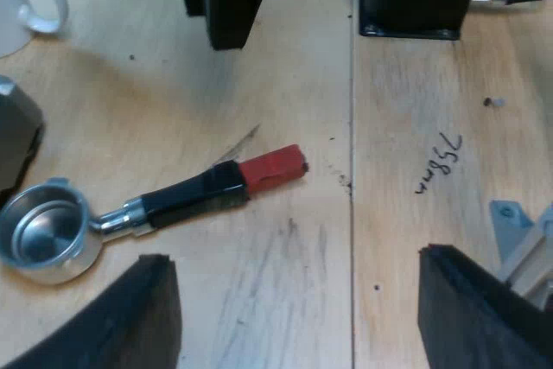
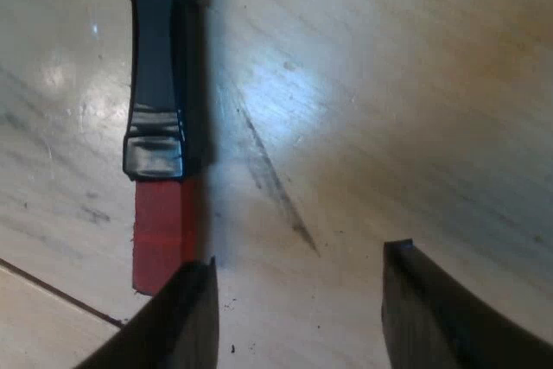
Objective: Put the handle in the coffee machine
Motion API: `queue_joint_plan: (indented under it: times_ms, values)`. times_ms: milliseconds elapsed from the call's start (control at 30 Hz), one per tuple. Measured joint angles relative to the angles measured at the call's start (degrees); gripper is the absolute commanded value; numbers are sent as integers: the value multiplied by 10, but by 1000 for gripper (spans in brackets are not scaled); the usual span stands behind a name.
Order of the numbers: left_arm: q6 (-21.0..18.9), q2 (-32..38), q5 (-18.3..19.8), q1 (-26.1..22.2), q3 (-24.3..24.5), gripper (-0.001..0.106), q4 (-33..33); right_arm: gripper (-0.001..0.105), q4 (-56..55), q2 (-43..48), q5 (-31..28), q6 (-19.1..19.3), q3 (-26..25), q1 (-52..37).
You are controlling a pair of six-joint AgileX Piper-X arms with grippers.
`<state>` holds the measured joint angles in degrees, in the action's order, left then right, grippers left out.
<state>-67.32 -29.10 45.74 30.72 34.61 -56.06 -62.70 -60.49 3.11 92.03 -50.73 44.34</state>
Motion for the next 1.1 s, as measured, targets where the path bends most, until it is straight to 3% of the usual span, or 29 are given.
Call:
queue_joint_plan:
  times_ms: [333, 567, 733, 900, 1100]
  values:
    - [0, -16, 1, 8, 0, 61, 1, 43, 12, -12, -31, -9, 45, 22]
    - [0, -57, 4, 8, 0, 61, 4, 1, 81, -12, -31, -31, 94, 22]
    - [-1, -60, 5, 10, 0, 61, 6, 0, 124, -14, -31, -38, 104, 22]
    - [-2, -62, 6, 42, -3, 61, 15, 0, 129, -28, -31, -39, 104, 22]
    - [-15, -87, 4, 50, -5, 61, 20, 0, 133, -74, -31, -66, 104, 22]
